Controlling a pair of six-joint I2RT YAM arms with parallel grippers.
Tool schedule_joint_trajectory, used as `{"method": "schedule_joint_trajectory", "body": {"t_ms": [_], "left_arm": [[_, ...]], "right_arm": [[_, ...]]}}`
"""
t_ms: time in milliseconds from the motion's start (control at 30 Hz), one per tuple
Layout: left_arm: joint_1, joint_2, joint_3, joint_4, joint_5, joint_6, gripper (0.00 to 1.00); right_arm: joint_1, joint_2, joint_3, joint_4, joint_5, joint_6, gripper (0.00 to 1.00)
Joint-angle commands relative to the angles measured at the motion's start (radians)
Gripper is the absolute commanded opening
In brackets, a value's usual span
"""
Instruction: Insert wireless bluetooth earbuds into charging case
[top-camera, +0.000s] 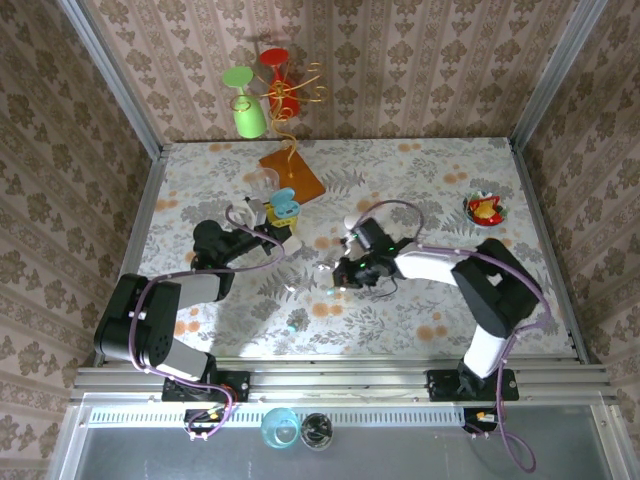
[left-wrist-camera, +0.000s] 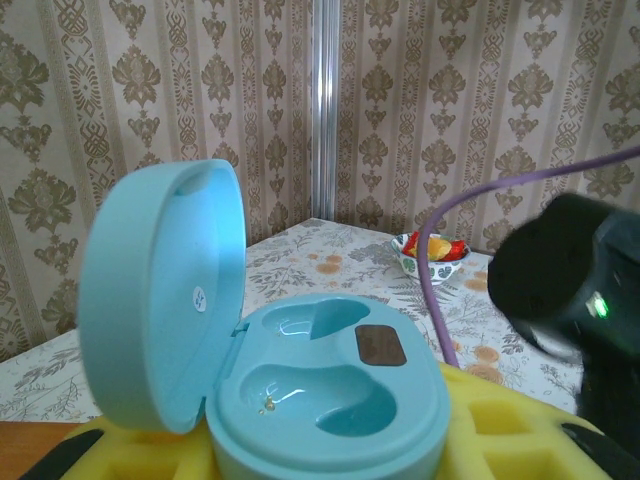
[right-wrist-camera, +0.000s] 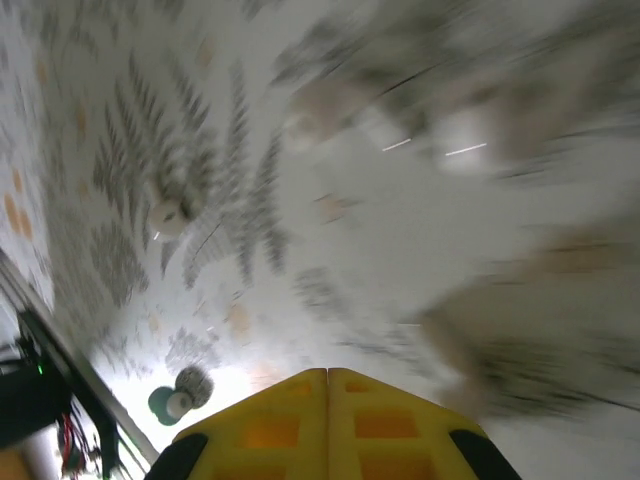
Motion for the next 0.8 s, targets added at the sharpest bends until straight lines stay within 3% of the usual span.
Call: {"method": "schedule_joint_trajectory", "body": {"t_ms": [0, 233, 433, 500, 633, 767], "left_arm": [[0.005, -0.006, 0.010, 0.035, 0.002, 0.001, 0.35], [0.002, 0.003, 0.021, 0.035, 0.008, -0.004, 0.35], [-0.003, 0.013, 0.028, 0.035, 0.006, -0.003, 0.35], [-0.003, 0.016, 0.028, 0.036, 0.006, -0.004, 0.35], [-0.007, 0.022, 0.028, 0.035, 0.006, -0.003, 0.35], [-0.013, 0.028, 0.030, 0.035, 0.003, 0.002, 0.35]], "right_arm": [[-0.102, -0.074, -0.079, 0.038, 0.057, 0.047, 0.07], [-0.293, -0.179, -0.214, 0.053, 0.170, 0.065, 0.06], [-0.318, -0.186, -0.285, 0.100, 0.190, 0.108, 0.09], [-0.317, -0.191, -0.298, 0.113, 0.181, 0.118, 0.15], [-0.315, -0.221, -0.317, 0.137, 0.147, 0.137, 0.36], [-0.310, -0.235, -0.321, 0.141, 0.113, 0.153, 0.43]]}}
